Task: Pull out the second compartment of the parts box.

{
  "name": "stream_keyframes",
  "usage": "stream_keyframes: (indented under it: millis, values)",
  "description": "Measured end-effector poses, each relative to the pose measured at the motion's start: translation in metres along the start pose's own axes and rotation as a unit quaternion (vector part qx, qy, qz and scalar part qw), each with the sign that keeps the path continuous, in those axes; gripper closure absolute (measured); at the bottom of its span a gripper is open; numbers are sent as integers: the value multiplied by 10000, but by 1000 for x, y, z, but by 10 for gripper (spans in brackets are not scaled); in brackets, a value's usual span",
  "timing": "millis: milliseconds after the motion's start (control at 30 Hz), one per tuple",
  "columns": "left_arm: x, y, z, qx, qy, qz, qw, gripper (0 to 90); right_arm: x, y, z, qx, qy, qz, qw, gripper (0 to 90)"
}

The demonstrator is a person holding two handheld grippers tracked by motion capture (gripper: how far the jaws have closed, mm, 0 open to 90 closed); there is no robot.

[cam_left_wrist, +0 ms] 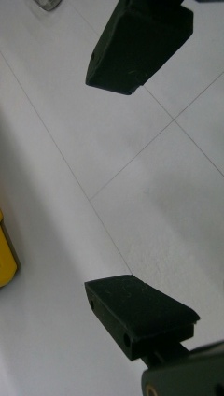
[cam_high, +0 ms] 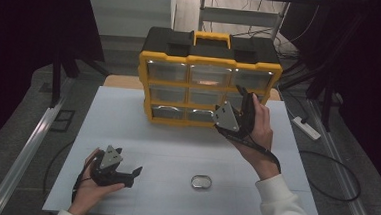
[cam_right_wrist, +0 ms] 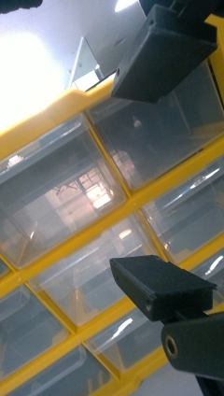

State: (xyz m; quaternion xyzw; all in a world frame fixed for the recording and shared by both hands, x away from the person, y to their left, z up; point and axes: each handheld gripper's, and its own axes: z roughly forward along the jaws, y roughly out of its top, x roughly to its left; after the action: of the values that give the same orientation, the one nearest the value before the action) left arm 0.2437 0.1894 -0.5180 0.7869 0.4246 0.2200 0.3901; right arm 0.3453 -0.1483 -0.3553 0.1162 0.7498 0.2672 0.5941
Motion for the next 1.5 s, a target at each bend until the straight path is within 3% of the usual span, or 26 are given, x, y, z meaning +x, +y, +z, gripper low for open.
stream_keyframes:
  millis: [833,1500]
  values:
    - [1,-1,0,5,5,2,10000,56,-14,9,11,-48,-104,-97,9999,172]
    - [0,0,0,6,6,38,10000,56,-11,19,26,-52,-141,-254,9996,178]
